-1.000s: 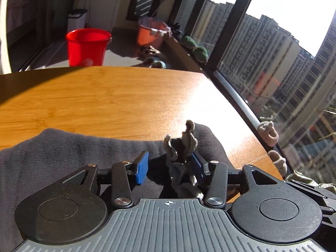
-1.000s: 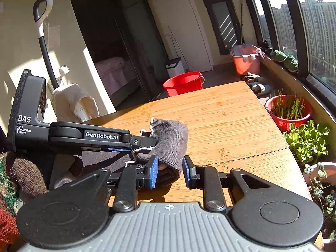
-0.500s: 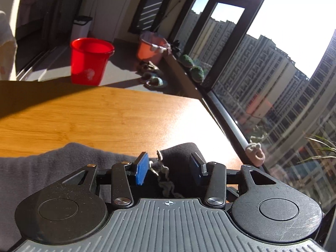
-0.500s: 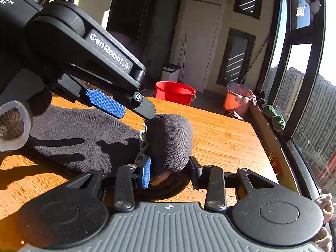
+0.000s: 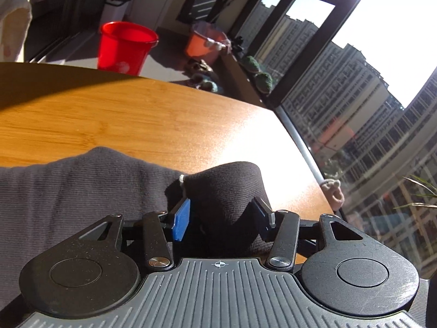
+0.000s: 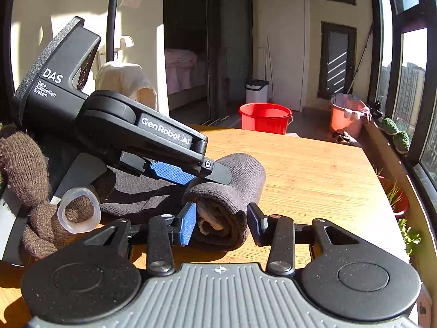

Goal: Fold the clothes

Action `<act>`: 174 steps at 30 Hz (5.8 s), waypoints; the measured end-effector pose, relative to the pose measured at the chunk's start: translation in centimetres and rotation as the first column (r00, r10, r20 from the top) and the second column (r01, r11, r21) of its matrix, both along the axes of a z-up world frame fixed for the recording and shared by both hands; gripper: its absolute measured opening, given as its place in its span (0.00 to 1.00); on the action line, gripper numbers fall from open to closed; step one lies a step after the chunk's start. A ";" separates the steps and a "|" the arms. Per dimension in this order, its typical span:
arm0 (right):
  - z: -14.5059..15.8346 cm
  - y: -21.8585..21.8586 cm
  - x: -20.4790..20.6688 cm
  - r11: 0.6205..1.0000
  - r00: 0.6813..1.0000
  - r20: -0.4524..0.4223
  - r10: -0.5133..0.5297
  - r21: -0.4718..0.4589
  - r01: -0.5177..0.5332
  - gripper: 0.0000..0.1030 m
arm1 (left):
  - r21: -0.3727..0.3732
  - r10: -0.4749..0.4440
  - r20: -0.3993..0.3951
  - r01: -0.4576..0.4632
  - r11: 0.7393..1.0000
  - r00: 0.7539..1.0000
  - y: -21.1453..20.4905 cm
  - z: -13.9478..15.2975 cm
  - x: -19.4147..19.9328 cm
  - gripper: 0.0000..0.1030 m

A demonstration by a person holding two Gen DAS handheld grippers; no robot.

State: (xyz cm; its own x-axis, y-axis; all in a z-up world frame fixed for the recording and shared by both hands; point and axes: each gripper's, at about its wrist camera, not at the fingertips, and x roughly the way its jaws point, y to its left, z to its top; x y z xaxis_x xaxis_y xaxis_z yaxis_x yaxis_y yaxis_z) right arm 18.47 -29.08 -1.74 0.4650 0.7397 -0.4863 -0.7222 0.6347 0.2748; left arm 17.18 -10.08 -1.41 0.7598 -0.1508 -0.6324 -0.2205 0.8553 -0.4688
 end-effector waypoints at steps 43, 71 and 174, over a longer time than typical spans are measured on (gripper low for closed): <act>-0.3 3.5 -2.5 0.991 0.976 0.194 -0.095 -0.073 0.110 0.56 | 0.130 0.017 0.003 -0.017 0.991 1.000 -0.4 -0.1 -1.0 0.66; -2.6 0.8 1.9 0.989 0.988 -0.086 -0.125 0.072 0.131 0.65 | 0.220 0.044 0.006 -0.044 0.975 0.999 -1.2 0.5 -1.4 0.68; 0.8 6.6 -4.5 0.984 0.940 0.332 0.079 -0.175 -0.020 0.65 | 0.285 0.119 0.065 -0.133 0.949 0.991 0.3 2.9 -3.1 0.85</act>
